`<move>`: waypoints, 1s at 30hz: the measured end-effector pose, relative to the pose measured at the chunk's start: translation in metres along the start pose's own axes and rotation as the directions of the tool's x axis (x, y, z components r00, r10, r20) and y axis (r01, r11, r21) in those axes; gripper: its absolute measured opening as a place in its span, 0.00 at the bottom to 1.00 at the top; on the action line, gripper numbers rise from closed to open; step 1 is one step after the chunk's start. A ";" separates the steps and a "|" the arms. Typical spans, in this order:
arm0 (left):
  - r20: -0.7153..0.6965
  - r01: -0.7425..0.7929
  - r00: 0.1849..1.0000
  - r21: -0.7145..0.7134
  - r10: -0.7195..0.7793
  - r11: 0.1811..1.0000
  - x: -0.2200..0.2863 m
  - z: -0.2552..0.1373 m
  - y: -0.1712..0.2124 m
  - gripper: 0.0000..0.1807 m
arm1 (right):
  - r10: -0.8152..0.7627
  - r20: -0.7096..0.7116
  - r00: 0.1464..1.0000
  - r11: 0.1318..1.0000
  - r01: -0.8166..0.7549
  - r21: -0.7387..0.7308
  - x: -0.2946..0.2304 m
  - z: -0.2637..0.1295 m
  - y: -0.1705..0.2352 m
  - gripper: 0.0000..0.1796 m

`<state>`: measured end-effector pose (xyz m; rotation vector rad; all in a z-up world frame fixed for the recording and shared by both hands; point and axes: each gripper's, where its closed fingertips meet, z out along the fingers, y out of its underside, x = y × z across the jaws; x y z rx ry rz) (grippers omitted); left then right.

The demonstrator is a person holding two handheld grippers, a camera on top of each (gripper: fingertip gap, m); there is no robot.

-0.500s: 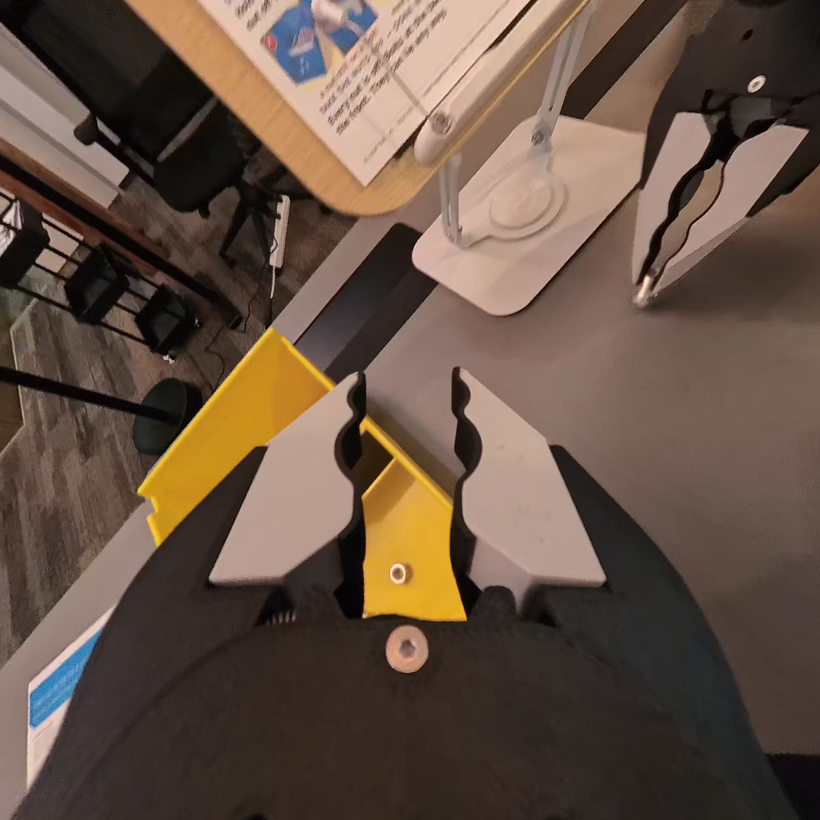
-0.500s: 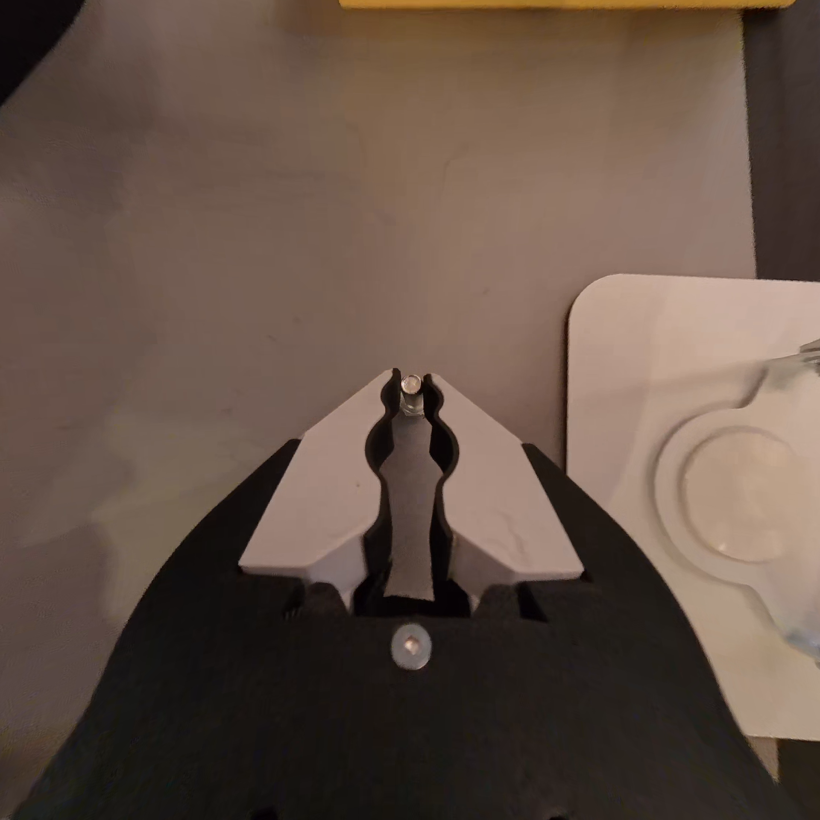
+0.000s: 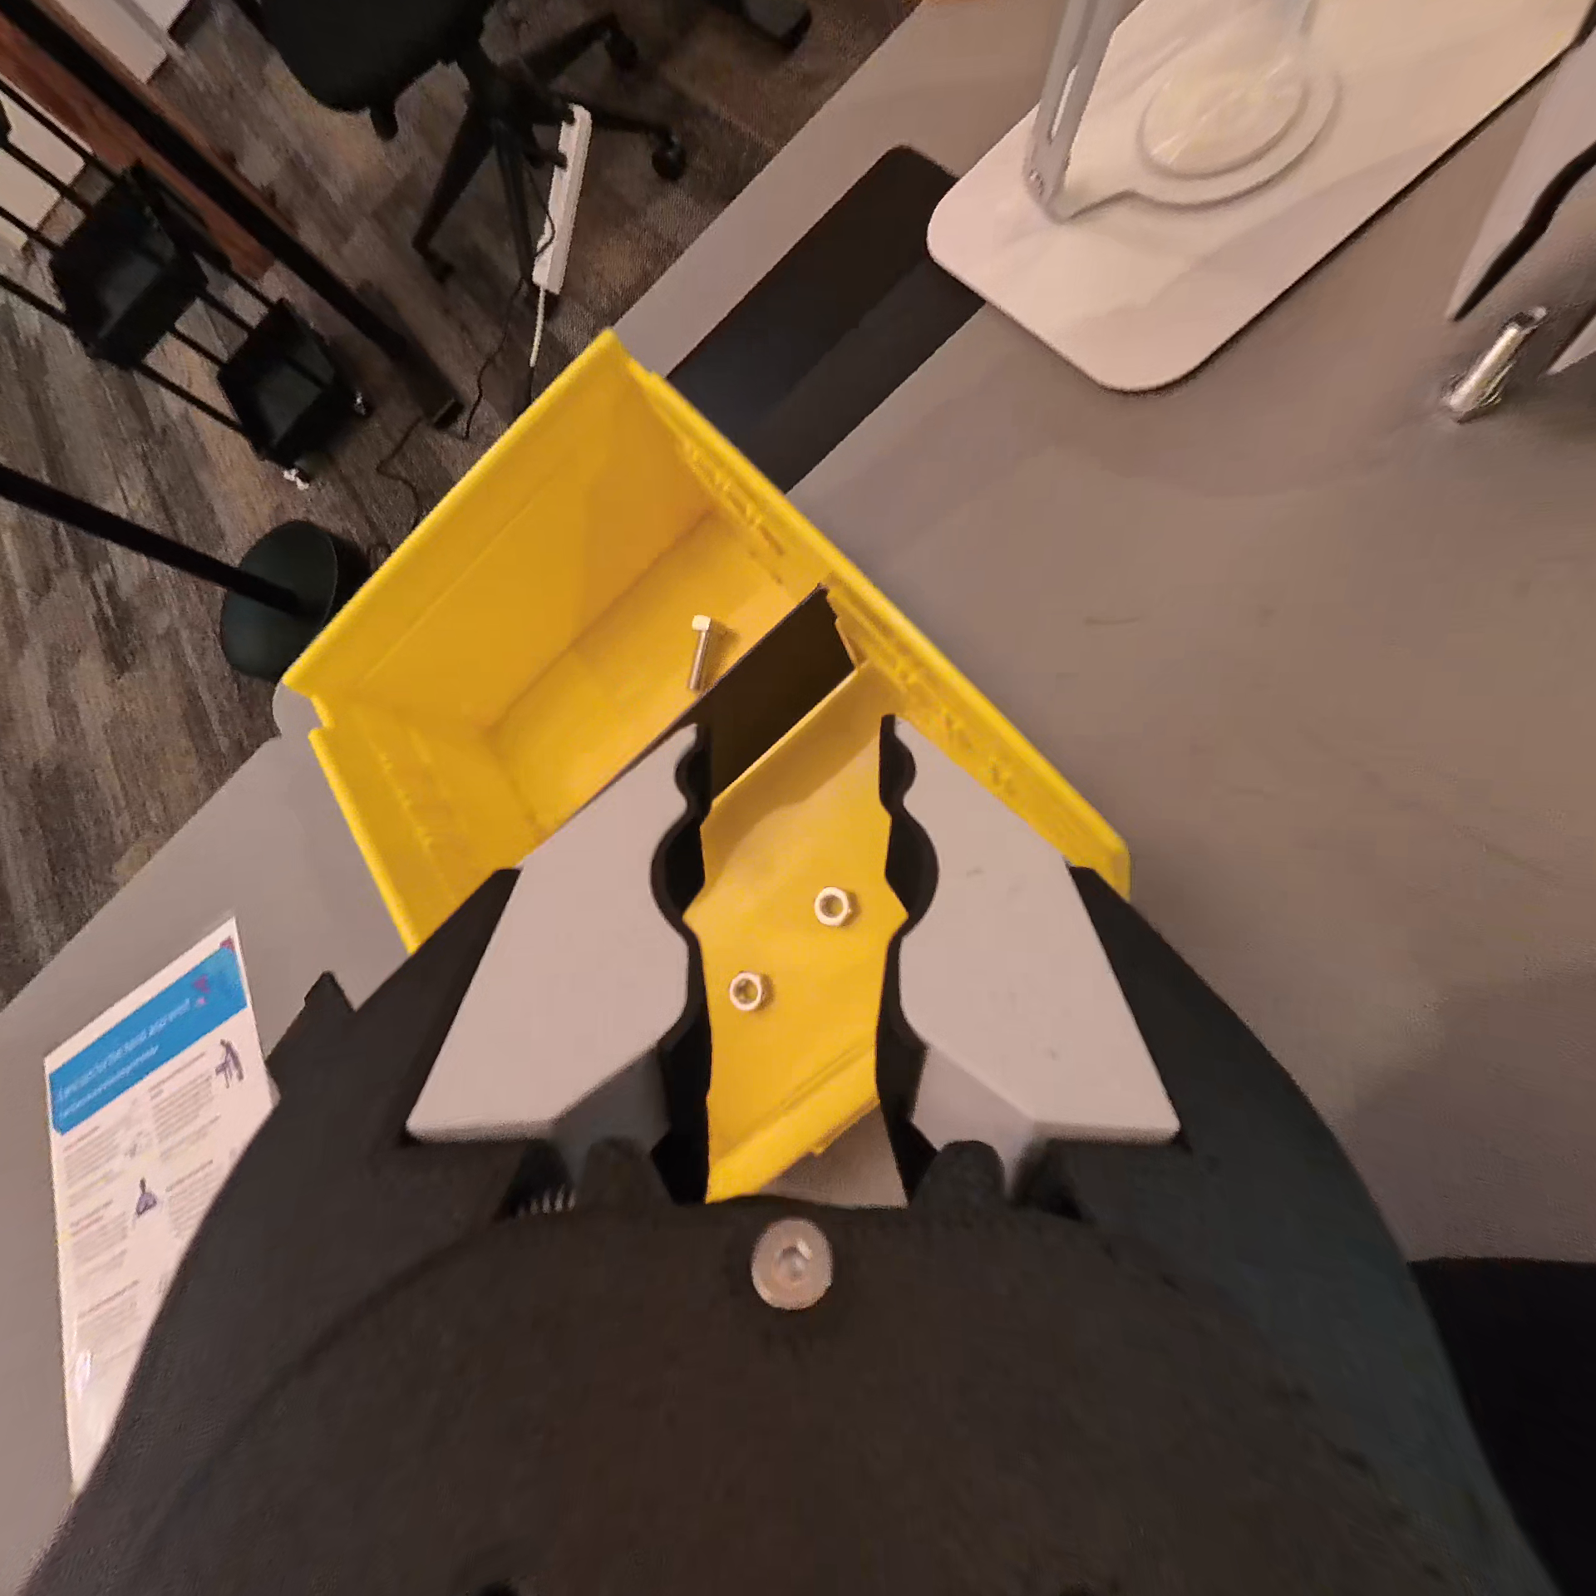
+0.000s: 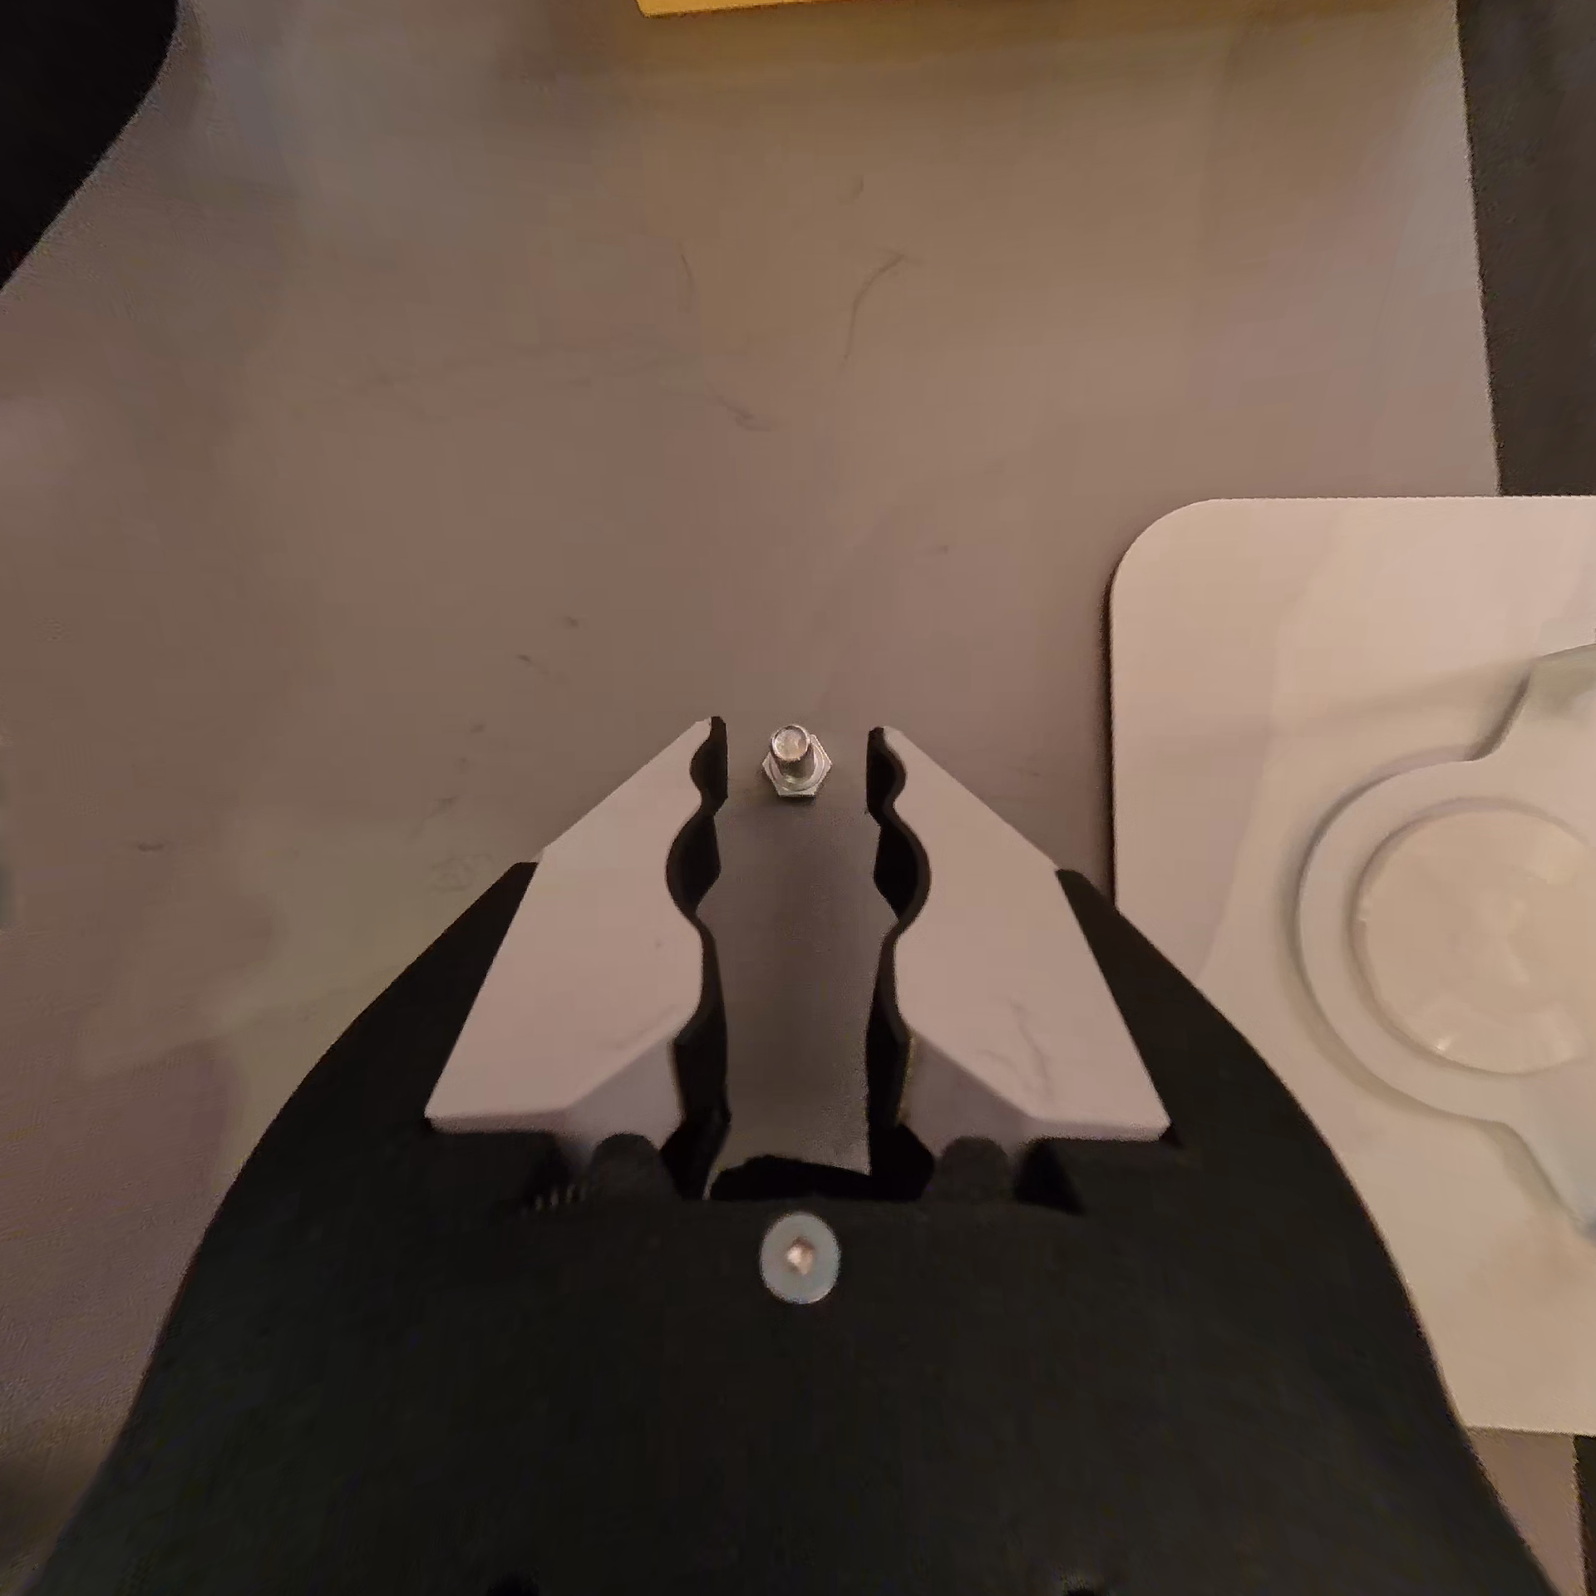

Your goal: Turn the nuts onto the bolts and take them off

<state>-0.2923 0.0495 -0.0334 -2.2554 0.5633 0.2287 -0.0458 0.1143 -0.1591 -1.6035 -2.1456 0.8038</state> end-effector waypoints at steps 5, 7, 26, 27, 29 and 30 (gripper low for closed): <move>-0.049 0.024 0.998 -0.141 -0.031 0.990 -0.006 0.005 0.036 0.18 | 0.000 -0.038 0.999 0.999 0.002 0.037 0.005 -0.019 -0.005 0.16; -0.090 0.027 0.995 -0.239 -0.050 0.971 -0.004 0.011 0.058 0.19 | 0.007 -0.055 0.998 0.999 -0.005 0.039 0.008 -0.024 -0.003 0.16; -0.095 0.130 0.957 -0.708 -0.276 0.694 -0.014 0.066 0.173 0.18 | -0.046 -0.091 0.995 0.999 0.048 0.021 0.006 -0.030 -0.009 0.15; -0.096 0.132 0.955 -0.709 -0.281 0.692 -0.014 0.068 0.174 0.17 | -0.047 -0.091 0.995 0.999 0.049 0.022 0.006 -0.030 -0.009 0.15; -0.105 0.143 0.947 -0.710 -0.305 0.689 -0.013 0.070 0.173 0.15 | -0.049 -0.091 0.995 0.999 0.051 0.018 0.006 -0.030 -0.009 0.15; -0.105 0.146 0.945 -0.709 -0.309 0.690 -0.014 0.070 0.173 0.14 | -0.049 -0.091 0.995 0.999 0.050 0.017 0.006 -0.030 -0.008 0.15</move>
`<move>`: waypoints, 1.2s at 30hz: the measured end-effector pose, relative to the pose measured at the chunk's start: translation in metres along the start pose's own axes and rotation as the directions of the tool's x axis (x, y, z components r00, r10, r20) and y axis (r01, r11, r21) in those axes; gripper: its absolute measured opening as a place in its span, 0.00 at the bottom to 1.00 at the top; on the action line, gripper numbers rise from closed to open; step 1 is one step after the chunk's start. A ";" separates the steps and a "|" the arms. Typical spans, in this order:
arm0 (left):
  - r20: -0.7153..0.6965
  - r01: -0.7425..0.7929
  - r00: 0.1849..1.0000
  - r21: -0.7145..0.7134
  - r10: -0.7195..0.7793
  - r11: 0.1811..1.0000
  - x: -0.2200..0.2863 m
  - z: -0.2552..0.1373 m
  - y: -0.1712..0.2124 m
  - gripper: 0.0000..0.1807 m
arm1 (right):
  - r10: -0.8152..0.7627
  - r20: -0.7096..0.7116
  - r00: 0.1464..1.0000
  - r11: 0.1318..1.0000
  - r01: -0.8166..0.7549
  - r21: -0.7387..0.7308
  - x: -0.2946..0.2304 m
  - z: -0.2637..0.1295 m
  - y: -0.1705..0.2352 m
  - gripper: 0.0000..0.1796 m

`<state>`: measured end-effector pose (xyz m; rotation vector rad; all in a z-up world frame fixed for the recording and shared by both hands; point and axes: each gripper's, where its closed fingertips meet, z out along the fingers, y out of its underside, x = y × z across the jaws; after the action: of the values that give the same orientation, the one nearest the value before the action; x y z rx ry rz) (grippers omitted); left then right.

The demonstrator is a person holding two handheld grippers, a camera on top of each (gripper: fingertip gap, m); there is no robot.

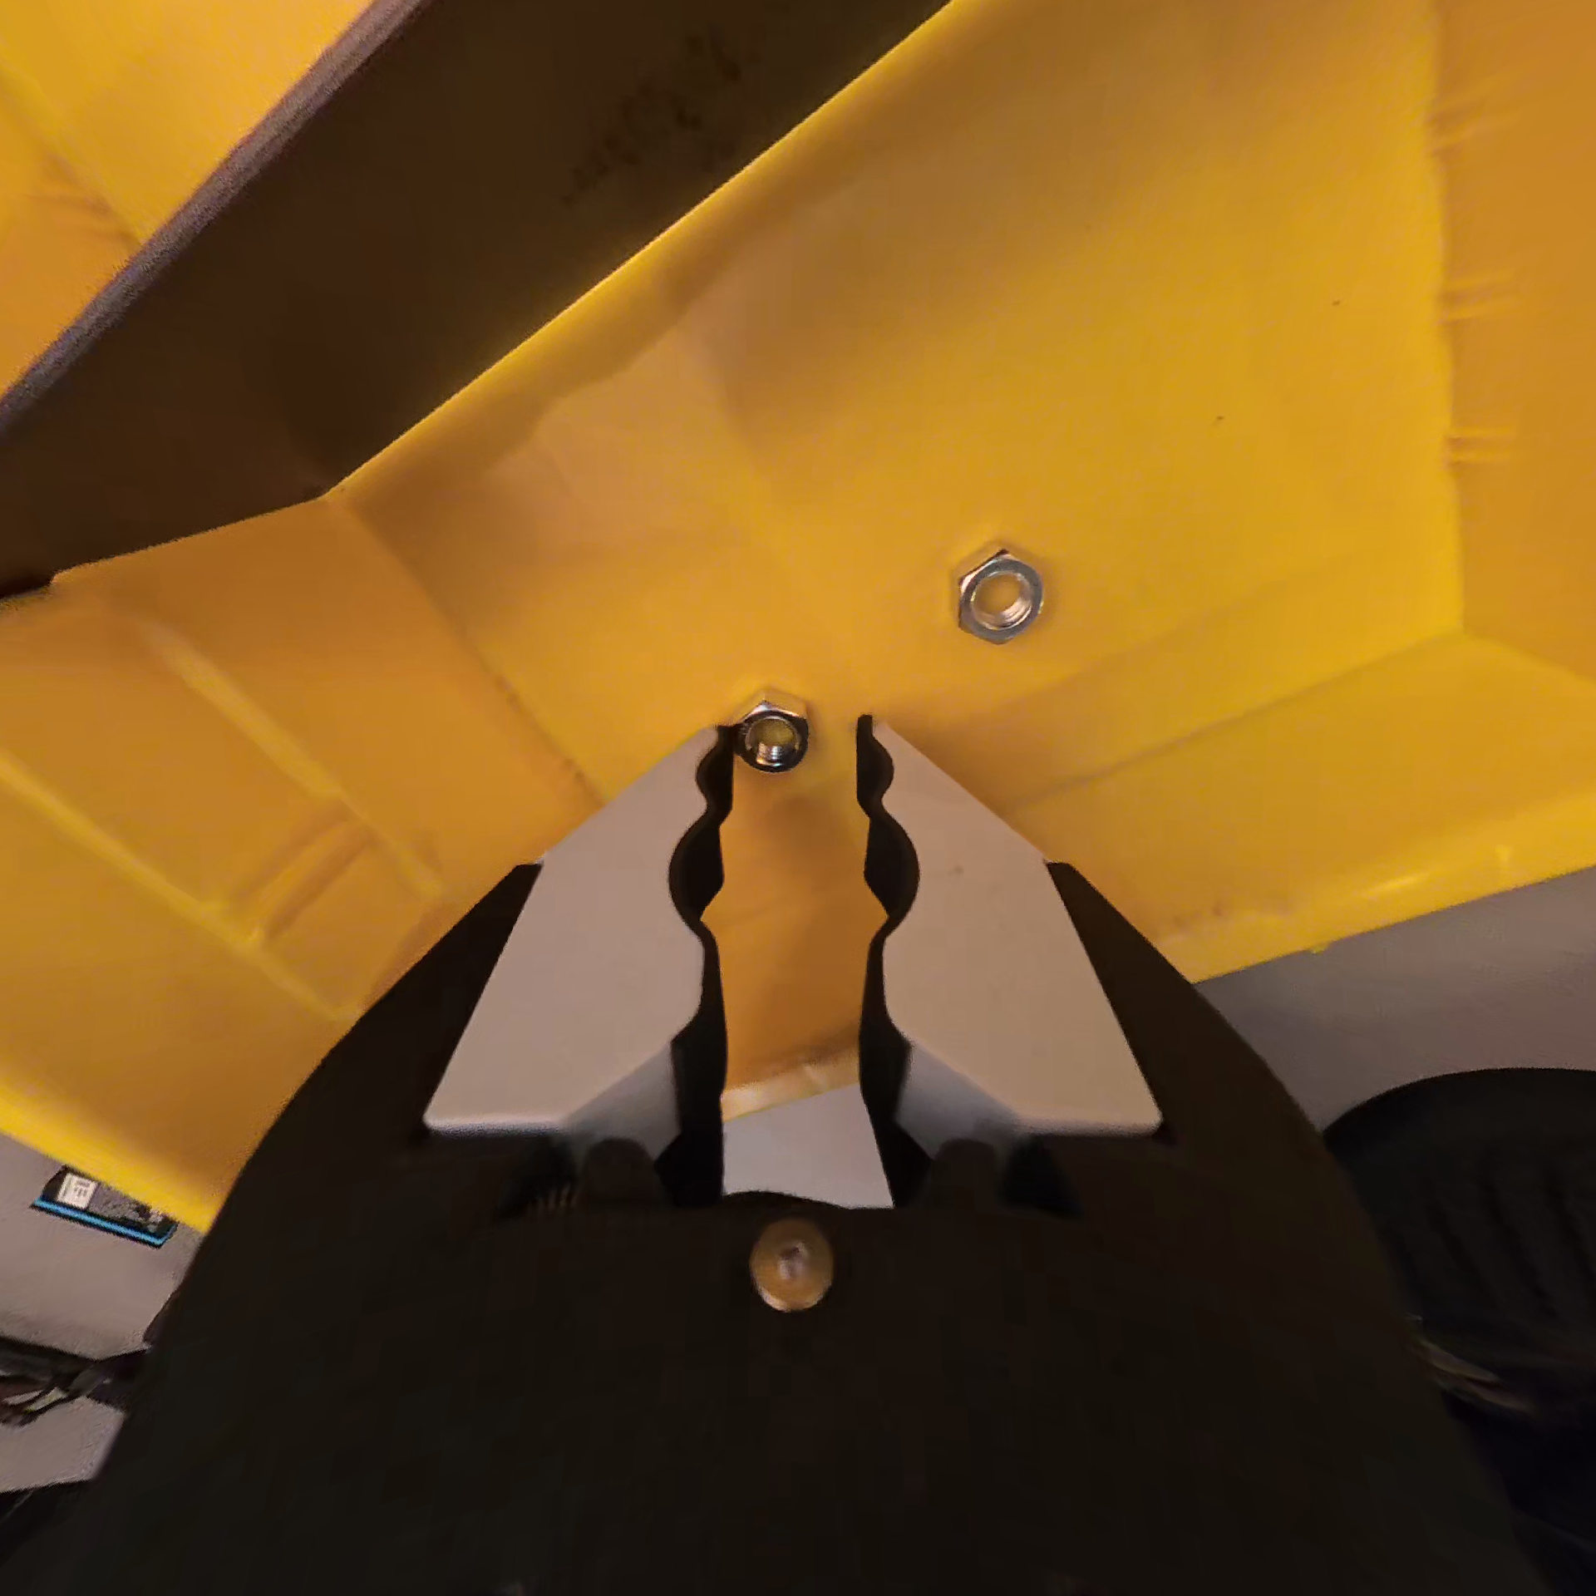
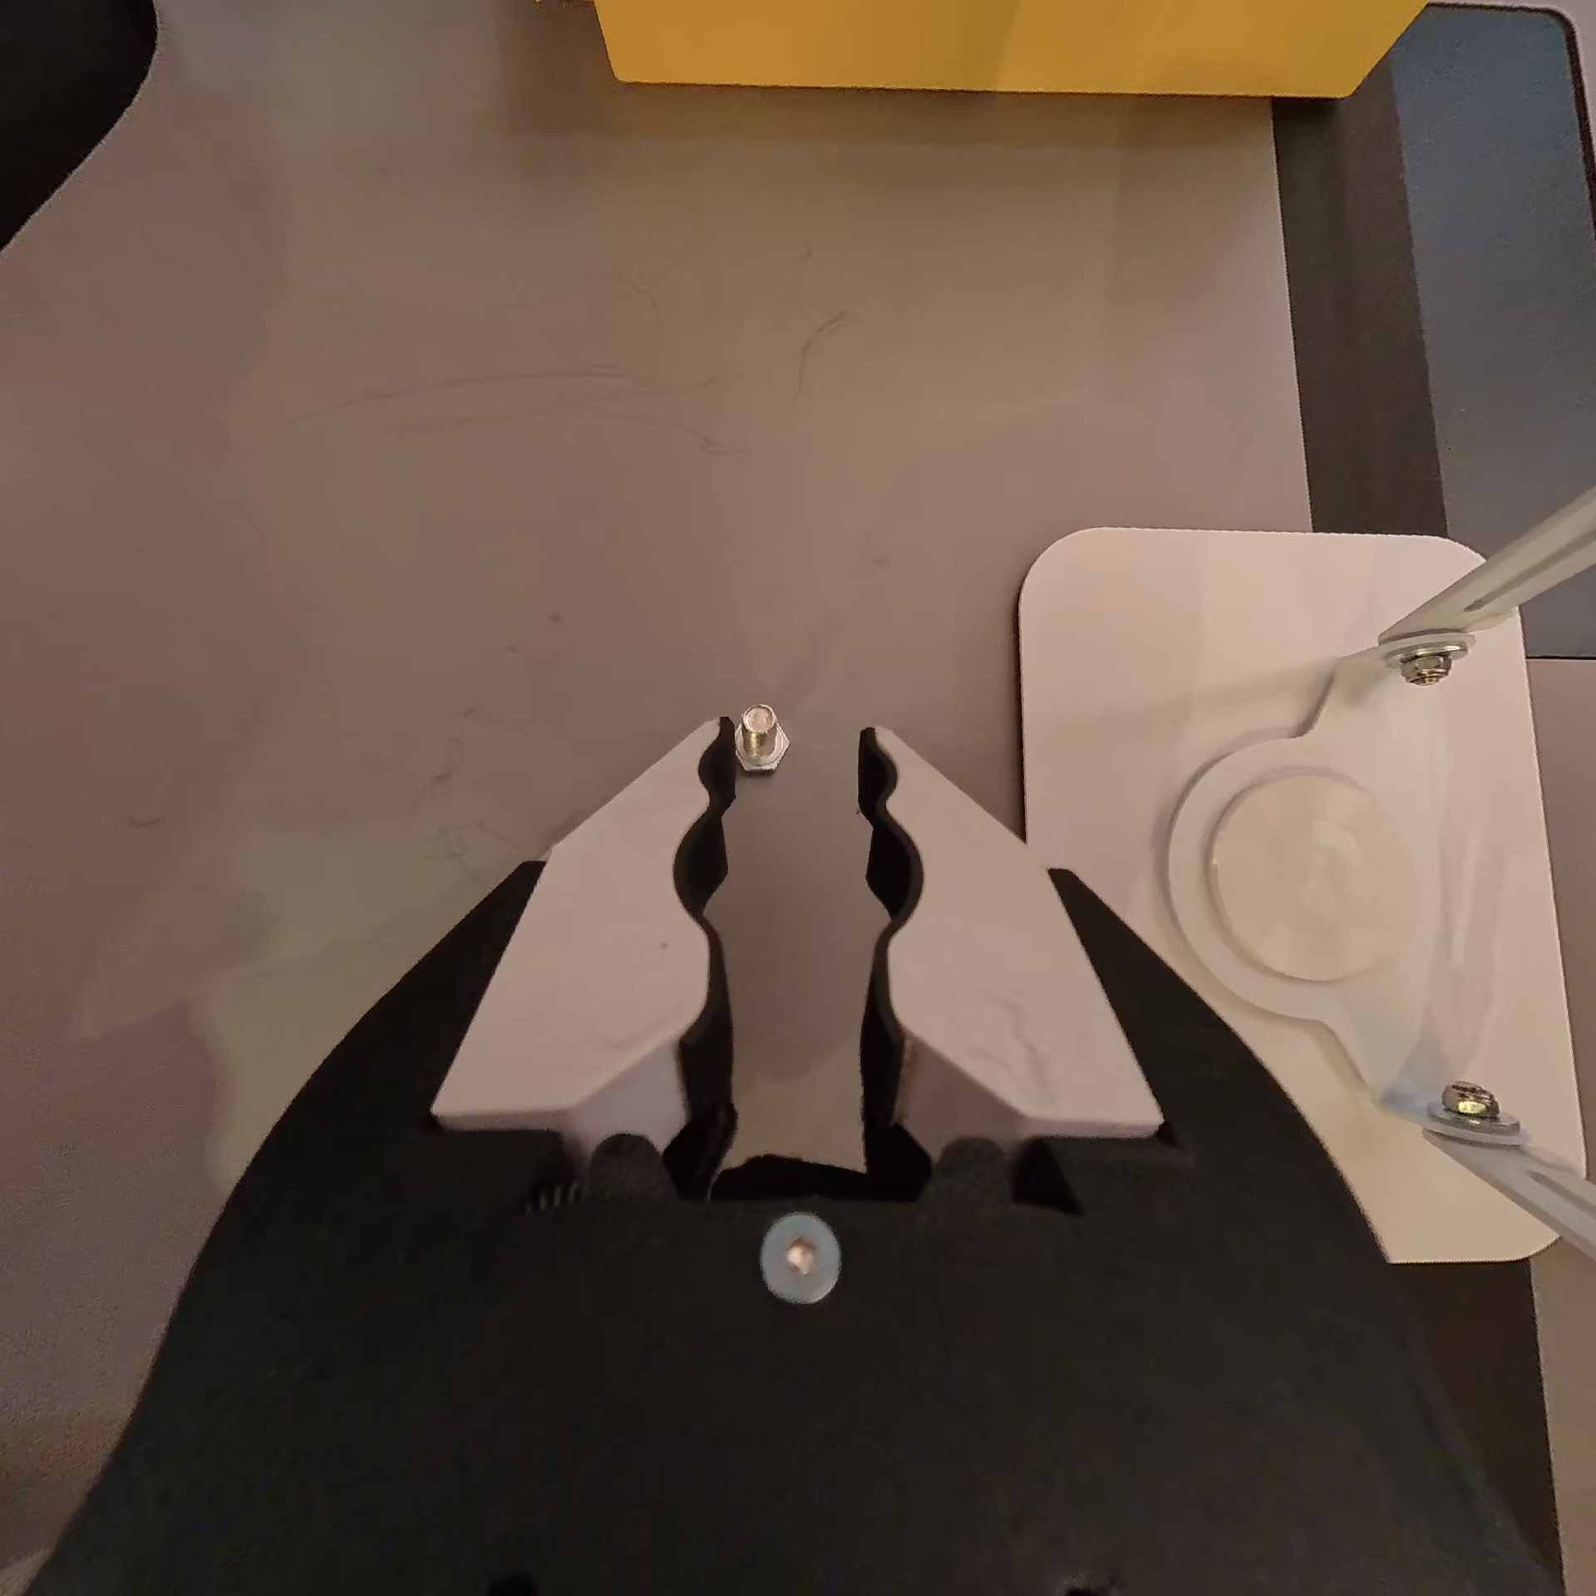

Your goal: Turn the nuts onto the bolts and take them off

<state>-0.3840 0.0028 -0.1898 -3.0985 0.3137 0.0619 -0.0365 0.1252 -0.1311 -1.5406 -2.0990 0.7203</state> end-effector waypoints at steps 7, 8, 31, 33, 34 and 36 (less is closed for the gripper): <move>-0.011 -0.008 1.000 0.031 0.008 0.999 0.001 0.000 -0.002 0.08 | -0.004 -0.005 1.000 1.000 0.004 -0.007 0.000 0.000 0.000 0.14; -0.011 -0.010 1.000 0.038 0.011 0.999 0.002 -0.001 -0.003 0.08 | -0.006 -0.007 1.000 1.000 0.006 -0.007 0.000 0.000 0.000 0.14; 0.035 -0.272 0.930 0.734 0.365 0.622 0.178 -0.221 -0.120 0.08 | -0.131 -0.226 0.965 0.954 0.185 0.237 -0.010 -0.095 -0.078 0.15; 0.007 -0.285 0.901 0.763 0.434 0.580 0.206 -0.227 -0.137 0.08 | -0.146 -0.246 0.958 0.939 0.213 0.270 -0.014 -0.105 -0.088 0.15; -0.007 -0.289 0.885 0.777 0.466 0.560 0.219 -0.229 -0.145 0.08 | -0.150 -0.256 0.955 0.932 0.223 0.287 -0.016 -0.110 -0.092 0.15; -0.015 -0.298 0.863 0.792 0.505 0.533 0.238 -0.231 -0.161 0.08 | -0.154 -0.268 0.951 0.920 0.237 0.311 -0.019 -0.118 -0.097 0.15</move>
<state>-0.1103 0.1056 0.0341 -2.0977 0.8227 -0.3616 -0.0293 0.1012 0.0206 -1.1464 -1.8060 0.7381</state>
